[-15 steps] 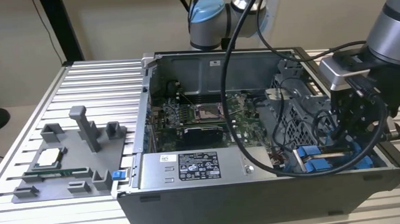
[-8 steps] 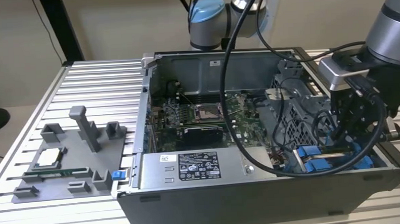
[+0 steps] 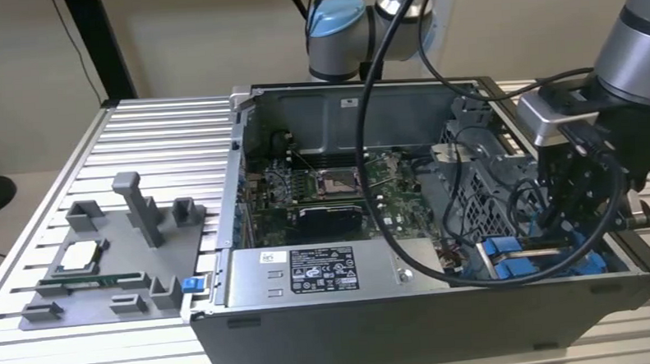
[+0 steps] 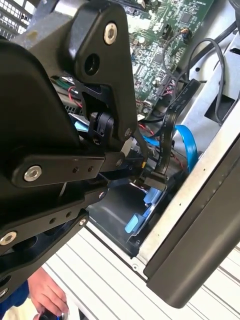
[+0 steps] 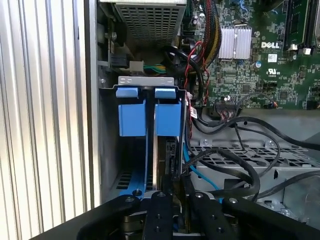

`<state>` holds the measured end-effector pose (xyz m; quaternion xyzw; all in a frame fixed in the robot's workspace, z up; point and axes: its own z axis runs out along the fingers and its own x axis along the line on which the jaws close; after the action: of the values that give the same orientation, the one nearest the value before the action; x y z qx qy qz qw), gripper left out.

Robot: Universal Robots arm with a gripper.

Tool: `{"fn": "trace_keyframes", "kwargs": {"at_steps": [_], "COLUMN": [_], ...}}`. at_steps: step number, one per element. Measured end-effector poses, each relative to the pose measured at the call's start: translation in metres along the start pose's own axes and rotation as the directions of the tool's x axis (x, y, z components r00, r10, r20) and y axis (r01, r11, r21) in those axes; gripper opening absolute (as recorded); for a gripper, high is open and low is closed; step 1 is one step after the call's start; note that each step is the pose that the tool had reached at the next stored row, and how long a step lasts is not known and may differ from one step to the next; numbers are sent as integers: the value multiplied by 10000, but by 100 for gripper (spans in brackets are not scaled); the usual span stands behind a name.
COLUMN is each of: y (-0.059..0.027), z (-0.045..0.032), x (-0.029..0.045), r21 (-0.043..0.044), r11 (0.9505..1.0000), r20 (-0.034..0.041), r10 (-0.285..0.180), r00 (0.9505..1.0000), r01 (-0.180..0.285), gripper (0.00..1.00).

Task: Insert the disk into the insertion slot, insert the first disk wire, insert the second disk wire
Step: 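Insert the first disk wire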

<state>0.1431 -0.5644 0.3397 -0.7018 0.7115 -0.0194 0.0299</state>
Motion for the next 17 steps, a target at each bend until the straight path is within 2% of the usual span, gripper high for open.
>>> {"fn": "trace_keyframes", "kwargs": {"at_steps": [6,15,17], "y": [1,9,9], "z": [12,130,132], "x": [1,3,3], "r21": [-2,10,10], "r11": [9999,9996,9995], "r20": [-12,-22,-22], "r10": [152,299,300], "r00": [9999,9996,9995], "r01": [-152,-299,-300], "gripper": [0,0,0]}}
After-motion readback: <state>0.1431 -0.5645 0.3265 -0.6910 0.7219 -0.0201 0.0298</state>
